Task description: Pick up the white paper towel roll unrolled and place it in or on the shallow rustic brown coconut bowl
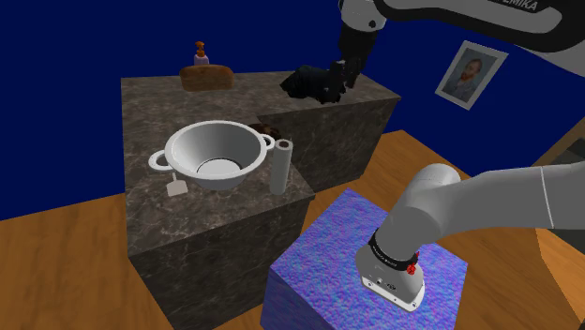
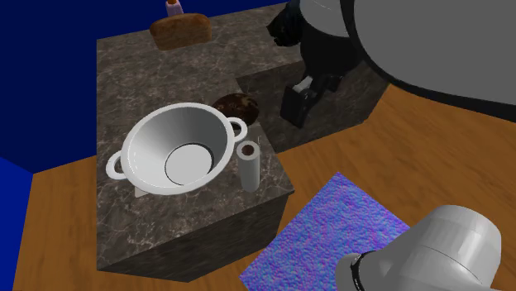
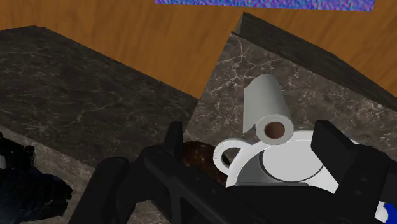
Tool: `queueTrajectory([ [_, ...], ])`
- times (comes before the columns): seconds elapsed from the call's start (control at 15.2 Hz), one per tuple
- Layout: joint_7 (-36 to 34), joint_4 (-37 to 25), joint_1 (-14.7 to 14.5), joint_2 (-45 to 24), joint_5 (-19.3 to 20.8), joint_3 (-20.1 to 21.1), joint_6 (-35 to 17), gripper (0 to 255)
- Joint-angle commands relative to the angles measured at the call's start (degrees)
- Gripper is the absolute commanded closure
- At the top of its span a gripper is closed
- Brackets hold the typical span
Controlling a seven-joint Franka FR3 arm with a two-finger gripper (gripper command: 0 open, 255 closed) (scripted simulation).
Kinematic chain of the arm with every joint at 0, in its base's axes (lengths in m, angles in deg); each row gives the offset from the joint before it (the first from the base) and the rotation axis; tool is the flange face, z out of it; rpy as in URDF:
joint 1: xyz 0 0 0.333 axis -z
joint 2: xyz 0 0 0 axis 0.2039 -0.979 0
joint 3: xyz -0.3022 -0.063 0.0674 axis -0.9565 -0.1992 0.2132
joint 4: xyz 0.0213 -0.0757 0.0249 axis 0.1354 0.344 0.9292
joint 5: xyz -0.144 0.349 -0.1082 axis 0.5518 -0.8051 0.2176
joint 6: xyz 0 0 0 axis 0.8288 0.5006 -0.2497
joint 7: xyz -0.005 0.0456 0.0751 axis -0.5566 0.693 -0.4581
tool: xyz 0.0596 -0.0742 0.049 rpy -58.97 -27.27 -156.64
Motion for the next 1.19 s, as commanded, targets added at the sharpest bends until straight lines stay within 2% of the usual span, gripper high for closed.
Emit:
queueTrajectory([
  [0.0,0.0,0.0,0.0,0.0,0.0,0.0,0.0,0],
  [0.53,-12.8,13.7,1.2,-0.9,-5.3,4.0,-17.8,0],
  [0.99,-23.8,20.9,2.5,-8.4,-9.3,8.8,-35.9,0],
  [1.12,-25.2,21.9,2.8,-10.3,-9.7,9.6,-39.1,0],
])
